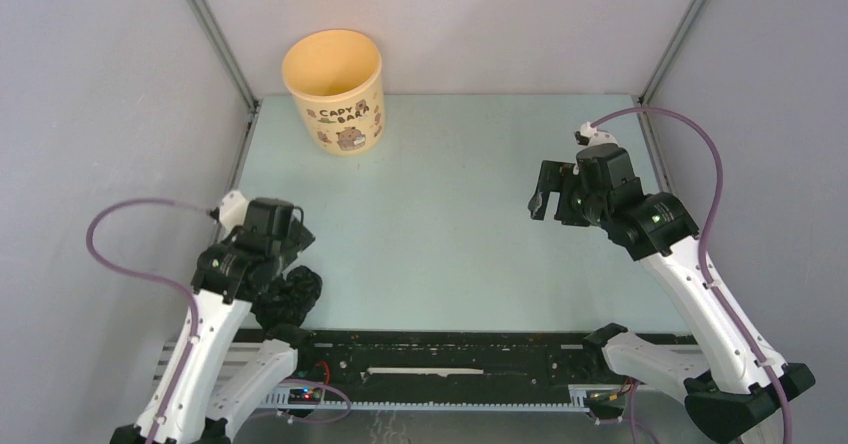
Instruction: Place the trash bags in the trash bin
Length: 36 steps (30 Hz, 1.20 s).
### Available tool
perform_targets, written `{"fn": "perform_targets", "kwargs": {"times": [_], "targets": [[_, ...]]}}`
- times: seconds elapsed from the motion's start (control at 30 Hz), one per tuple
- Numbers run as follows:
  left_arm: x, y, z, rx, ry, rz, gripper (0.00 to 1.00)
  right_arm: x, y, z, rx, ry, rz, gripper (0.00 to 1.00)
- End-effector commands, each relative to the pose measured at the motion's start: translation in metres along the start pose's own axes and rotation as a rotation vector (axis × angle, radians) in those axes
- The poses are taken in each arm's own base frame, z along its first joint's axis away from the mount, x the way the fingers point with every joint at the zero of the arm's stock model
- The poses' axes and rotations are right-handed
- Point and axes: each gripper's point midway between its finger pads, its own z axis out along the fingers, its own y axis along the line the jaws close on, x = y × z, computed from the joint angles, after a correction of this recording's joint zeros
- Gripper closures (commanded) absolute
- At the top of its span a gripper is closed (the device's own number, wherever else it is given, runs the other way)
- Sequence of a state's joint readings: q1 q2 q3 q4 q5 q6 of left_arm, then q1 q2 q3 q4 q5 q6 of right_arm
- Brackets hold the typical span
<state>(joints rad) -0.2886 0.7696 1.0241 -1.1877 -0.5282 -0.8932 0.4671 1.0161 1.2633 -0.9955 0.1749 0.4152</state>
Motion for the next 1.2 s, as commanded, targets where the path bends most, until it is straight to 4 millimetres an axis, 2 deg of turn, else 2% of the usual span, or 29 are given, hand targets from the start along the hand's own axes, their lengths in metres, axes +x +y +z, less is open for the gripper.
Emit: {"fn": "perform_targets", "kwargs": {"times": [0.0, 0.1, 0.2, 0.37, 0.43, 0.5, 0.63, 0.7, 0.8, 0.9, 1.07, 1.17], "targets": [[0.053, 0.040, 0.006, -0.115, 0.102, -0.277, 0.08, -0.003, 0.010, 0.000, -0.038, -0.013, -0.022, 0.00], [0.077, 0.057, 0.014, -0.178, 0.137, -0.349, 0.11, 0.004, 0.010, -0.005, -0.040, -0.003, -0.022, 0.00], [0.091, 0.066, 0.028, -0.240, 0.147, -0.333, 0.05, 0.012, 0.010, -0.013, -0.058, -0.007, -0.010, 0.00], [0.110, 0.061, 0.056, -0.281, 0.209, -0.302, 0.06, 0.023, 0.009, -0.026, -0.097, -0.009, 0.003, 0.00], [0.109, 0.046, 0.065, -0.230, 0.220, -0.284, 0.15, 0.028, 0.007, -0.032, -0.102, -0.003, 0.007, 0.00], [0.108, 0.035, 0.069, -0.189, 0.229, -0.266, 0.32, 0.033, 0.005, -0.038, -0.110, 0.002, 0.012, 0.00], [0.108, 0.018, 0.071, -0.125, 0.271, -0.217, 0.72, 0.044, 0.004, -0.044, -0.138, 0.012, 0.033, 0.00], [0.107, 0.007, 0.070, -0.078, 0.296, -0.177, 0.79, 0.048, 0.004, -0.047, -0.153, 0.014, 0.040, 0.00], [0.105, -0.022, 0.064, 0.069, 0.342, -0.129, 0.84, 0.051, 0.002, -0.048, -0.152, 0.006, 0.049, 0.00], [0.107, -0.068, 0.052, 0.290, 0.403, -0.100, 0.85, 0.050, -0.001, -0.047, -0.139, -0.008, 0.049, 0.00], [0.115, -0.158, 0.008, 0.638, 0.497, -0.037, 0.94, 0.048, -0.001, -0.039, -0.119, -0.010, 0.038, 0.00], [0.132, -0.203, -0.020, 0.763, 0.576, 0.085, 0.96, 0.051, -0.001, -0.029, -0.103, 0.014, 0.017, 0.00]]}}
